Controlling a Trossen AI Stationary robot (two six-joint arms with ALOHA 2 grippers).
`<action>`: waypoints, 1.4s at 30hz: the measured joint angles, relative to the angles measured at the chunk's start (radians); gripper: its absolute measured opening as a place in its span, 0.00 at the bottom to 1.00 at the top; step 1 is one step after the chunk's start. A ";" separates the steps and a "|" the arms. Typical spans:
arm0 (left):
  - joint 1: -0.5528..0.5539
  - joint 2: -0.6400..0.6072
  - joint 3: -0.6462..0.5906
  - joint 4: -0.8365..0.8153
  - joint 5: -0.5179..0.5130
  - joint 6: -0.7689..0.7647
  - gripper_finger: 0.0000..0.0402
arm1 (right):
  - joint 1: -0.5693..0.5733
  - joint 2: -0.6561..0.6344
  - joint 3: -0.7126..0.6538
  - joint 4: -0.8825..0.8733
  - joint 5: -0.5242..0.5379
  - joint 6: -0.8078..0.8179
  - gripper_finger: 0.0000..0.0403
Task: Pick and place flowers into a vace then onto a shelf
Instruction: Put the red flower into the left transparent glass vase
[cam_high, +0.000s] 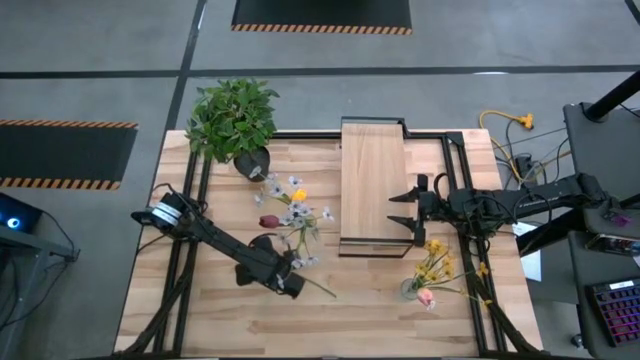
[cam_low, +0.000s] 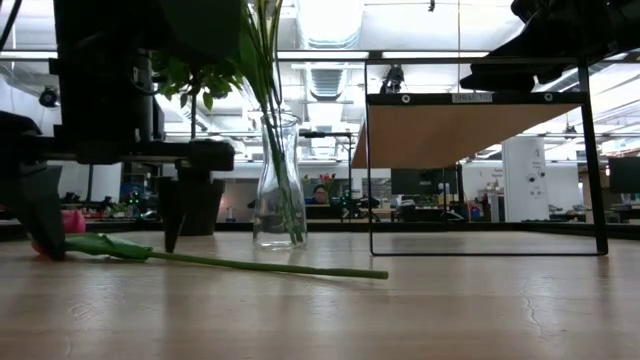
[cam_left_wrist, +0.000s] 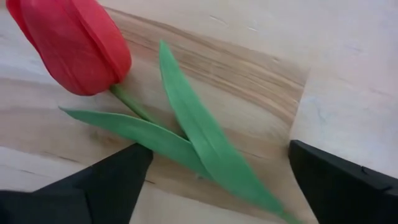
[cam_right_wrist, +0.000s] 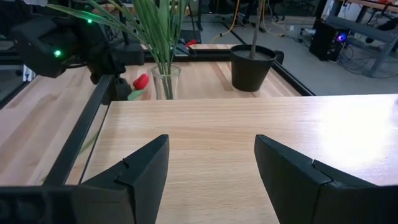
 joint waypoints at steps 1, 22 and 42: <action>0.000 0.000 -0.001 0.000 0.007 0.009 0.89 | 0.000 0.000 0.000 0.000 0.000 0.004 0.57; -0.007 -0.076 -0.012 -0.045 0.439 0.524 0.10 | 0.000 0.000 -0.001 -0.020 0.000 0.034 0.56; -0.045 -0.138 -0.045 -0.053 0.419 1.012 0.00 | 0.000 0.000 -0.005 -0.026 0.006 0.045 0.56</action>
